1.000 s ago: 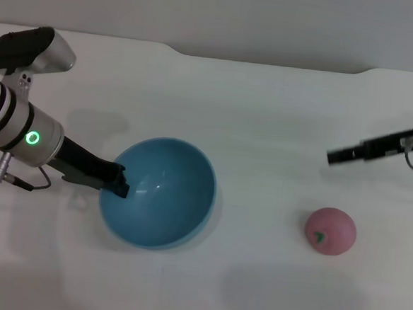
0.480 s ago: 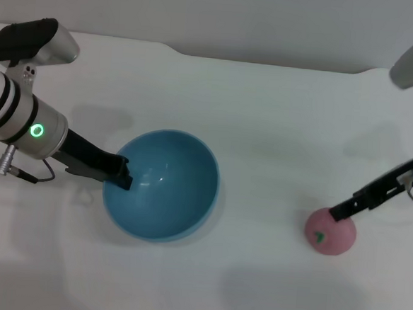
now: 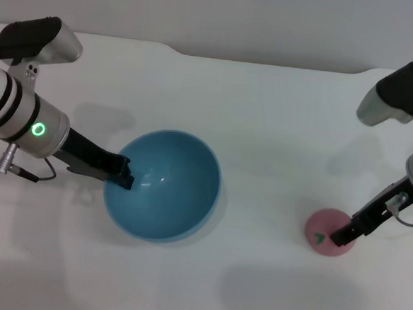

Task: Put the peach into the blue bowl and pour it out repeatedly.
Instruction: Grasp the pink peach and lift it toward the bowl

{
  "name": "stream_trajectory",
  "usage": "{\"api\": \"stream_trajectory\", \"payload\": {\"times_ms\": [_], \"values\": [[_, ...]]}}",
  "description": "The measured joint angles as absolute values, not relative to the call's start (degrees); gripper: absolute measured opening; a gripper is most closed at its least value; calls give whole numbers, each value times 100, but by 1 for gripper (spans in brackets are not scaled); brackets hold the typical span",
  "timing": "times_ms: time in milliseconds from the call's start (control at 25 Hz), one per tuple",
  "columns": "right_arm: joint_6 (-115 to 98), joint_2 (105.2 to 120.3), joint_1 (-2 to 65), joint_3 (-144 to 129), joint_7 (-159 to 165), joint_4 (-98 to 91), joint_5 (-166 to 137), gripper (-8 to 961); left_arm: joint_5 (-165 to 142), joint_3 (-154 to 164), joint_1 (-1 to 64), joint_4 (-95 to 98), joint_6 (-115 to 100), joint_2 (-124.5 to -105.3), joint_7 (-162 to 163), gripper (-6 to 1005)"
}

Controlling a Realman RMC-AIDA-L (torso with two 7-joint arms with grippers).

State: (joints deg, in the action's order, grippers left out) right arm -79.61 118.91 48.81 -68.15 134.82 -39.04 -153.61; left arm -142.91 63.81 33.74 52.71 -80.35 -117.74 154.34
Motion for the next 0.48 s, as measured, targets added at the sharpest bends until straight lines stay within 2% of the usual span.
{"api": "stream_trajectory", "payload": {"times_ms": [240,480], "values": [[-7597,11921,4860,-7445,13481,-3831,-15334,689,-14291,6381,3400,5286,-8011,-11777,15435,-1],[-7404,11911,4837,-7439,13403,-3890,-15128,551,-14291,6380,3416,5289,-8016,-11777,15427,-2]]}}
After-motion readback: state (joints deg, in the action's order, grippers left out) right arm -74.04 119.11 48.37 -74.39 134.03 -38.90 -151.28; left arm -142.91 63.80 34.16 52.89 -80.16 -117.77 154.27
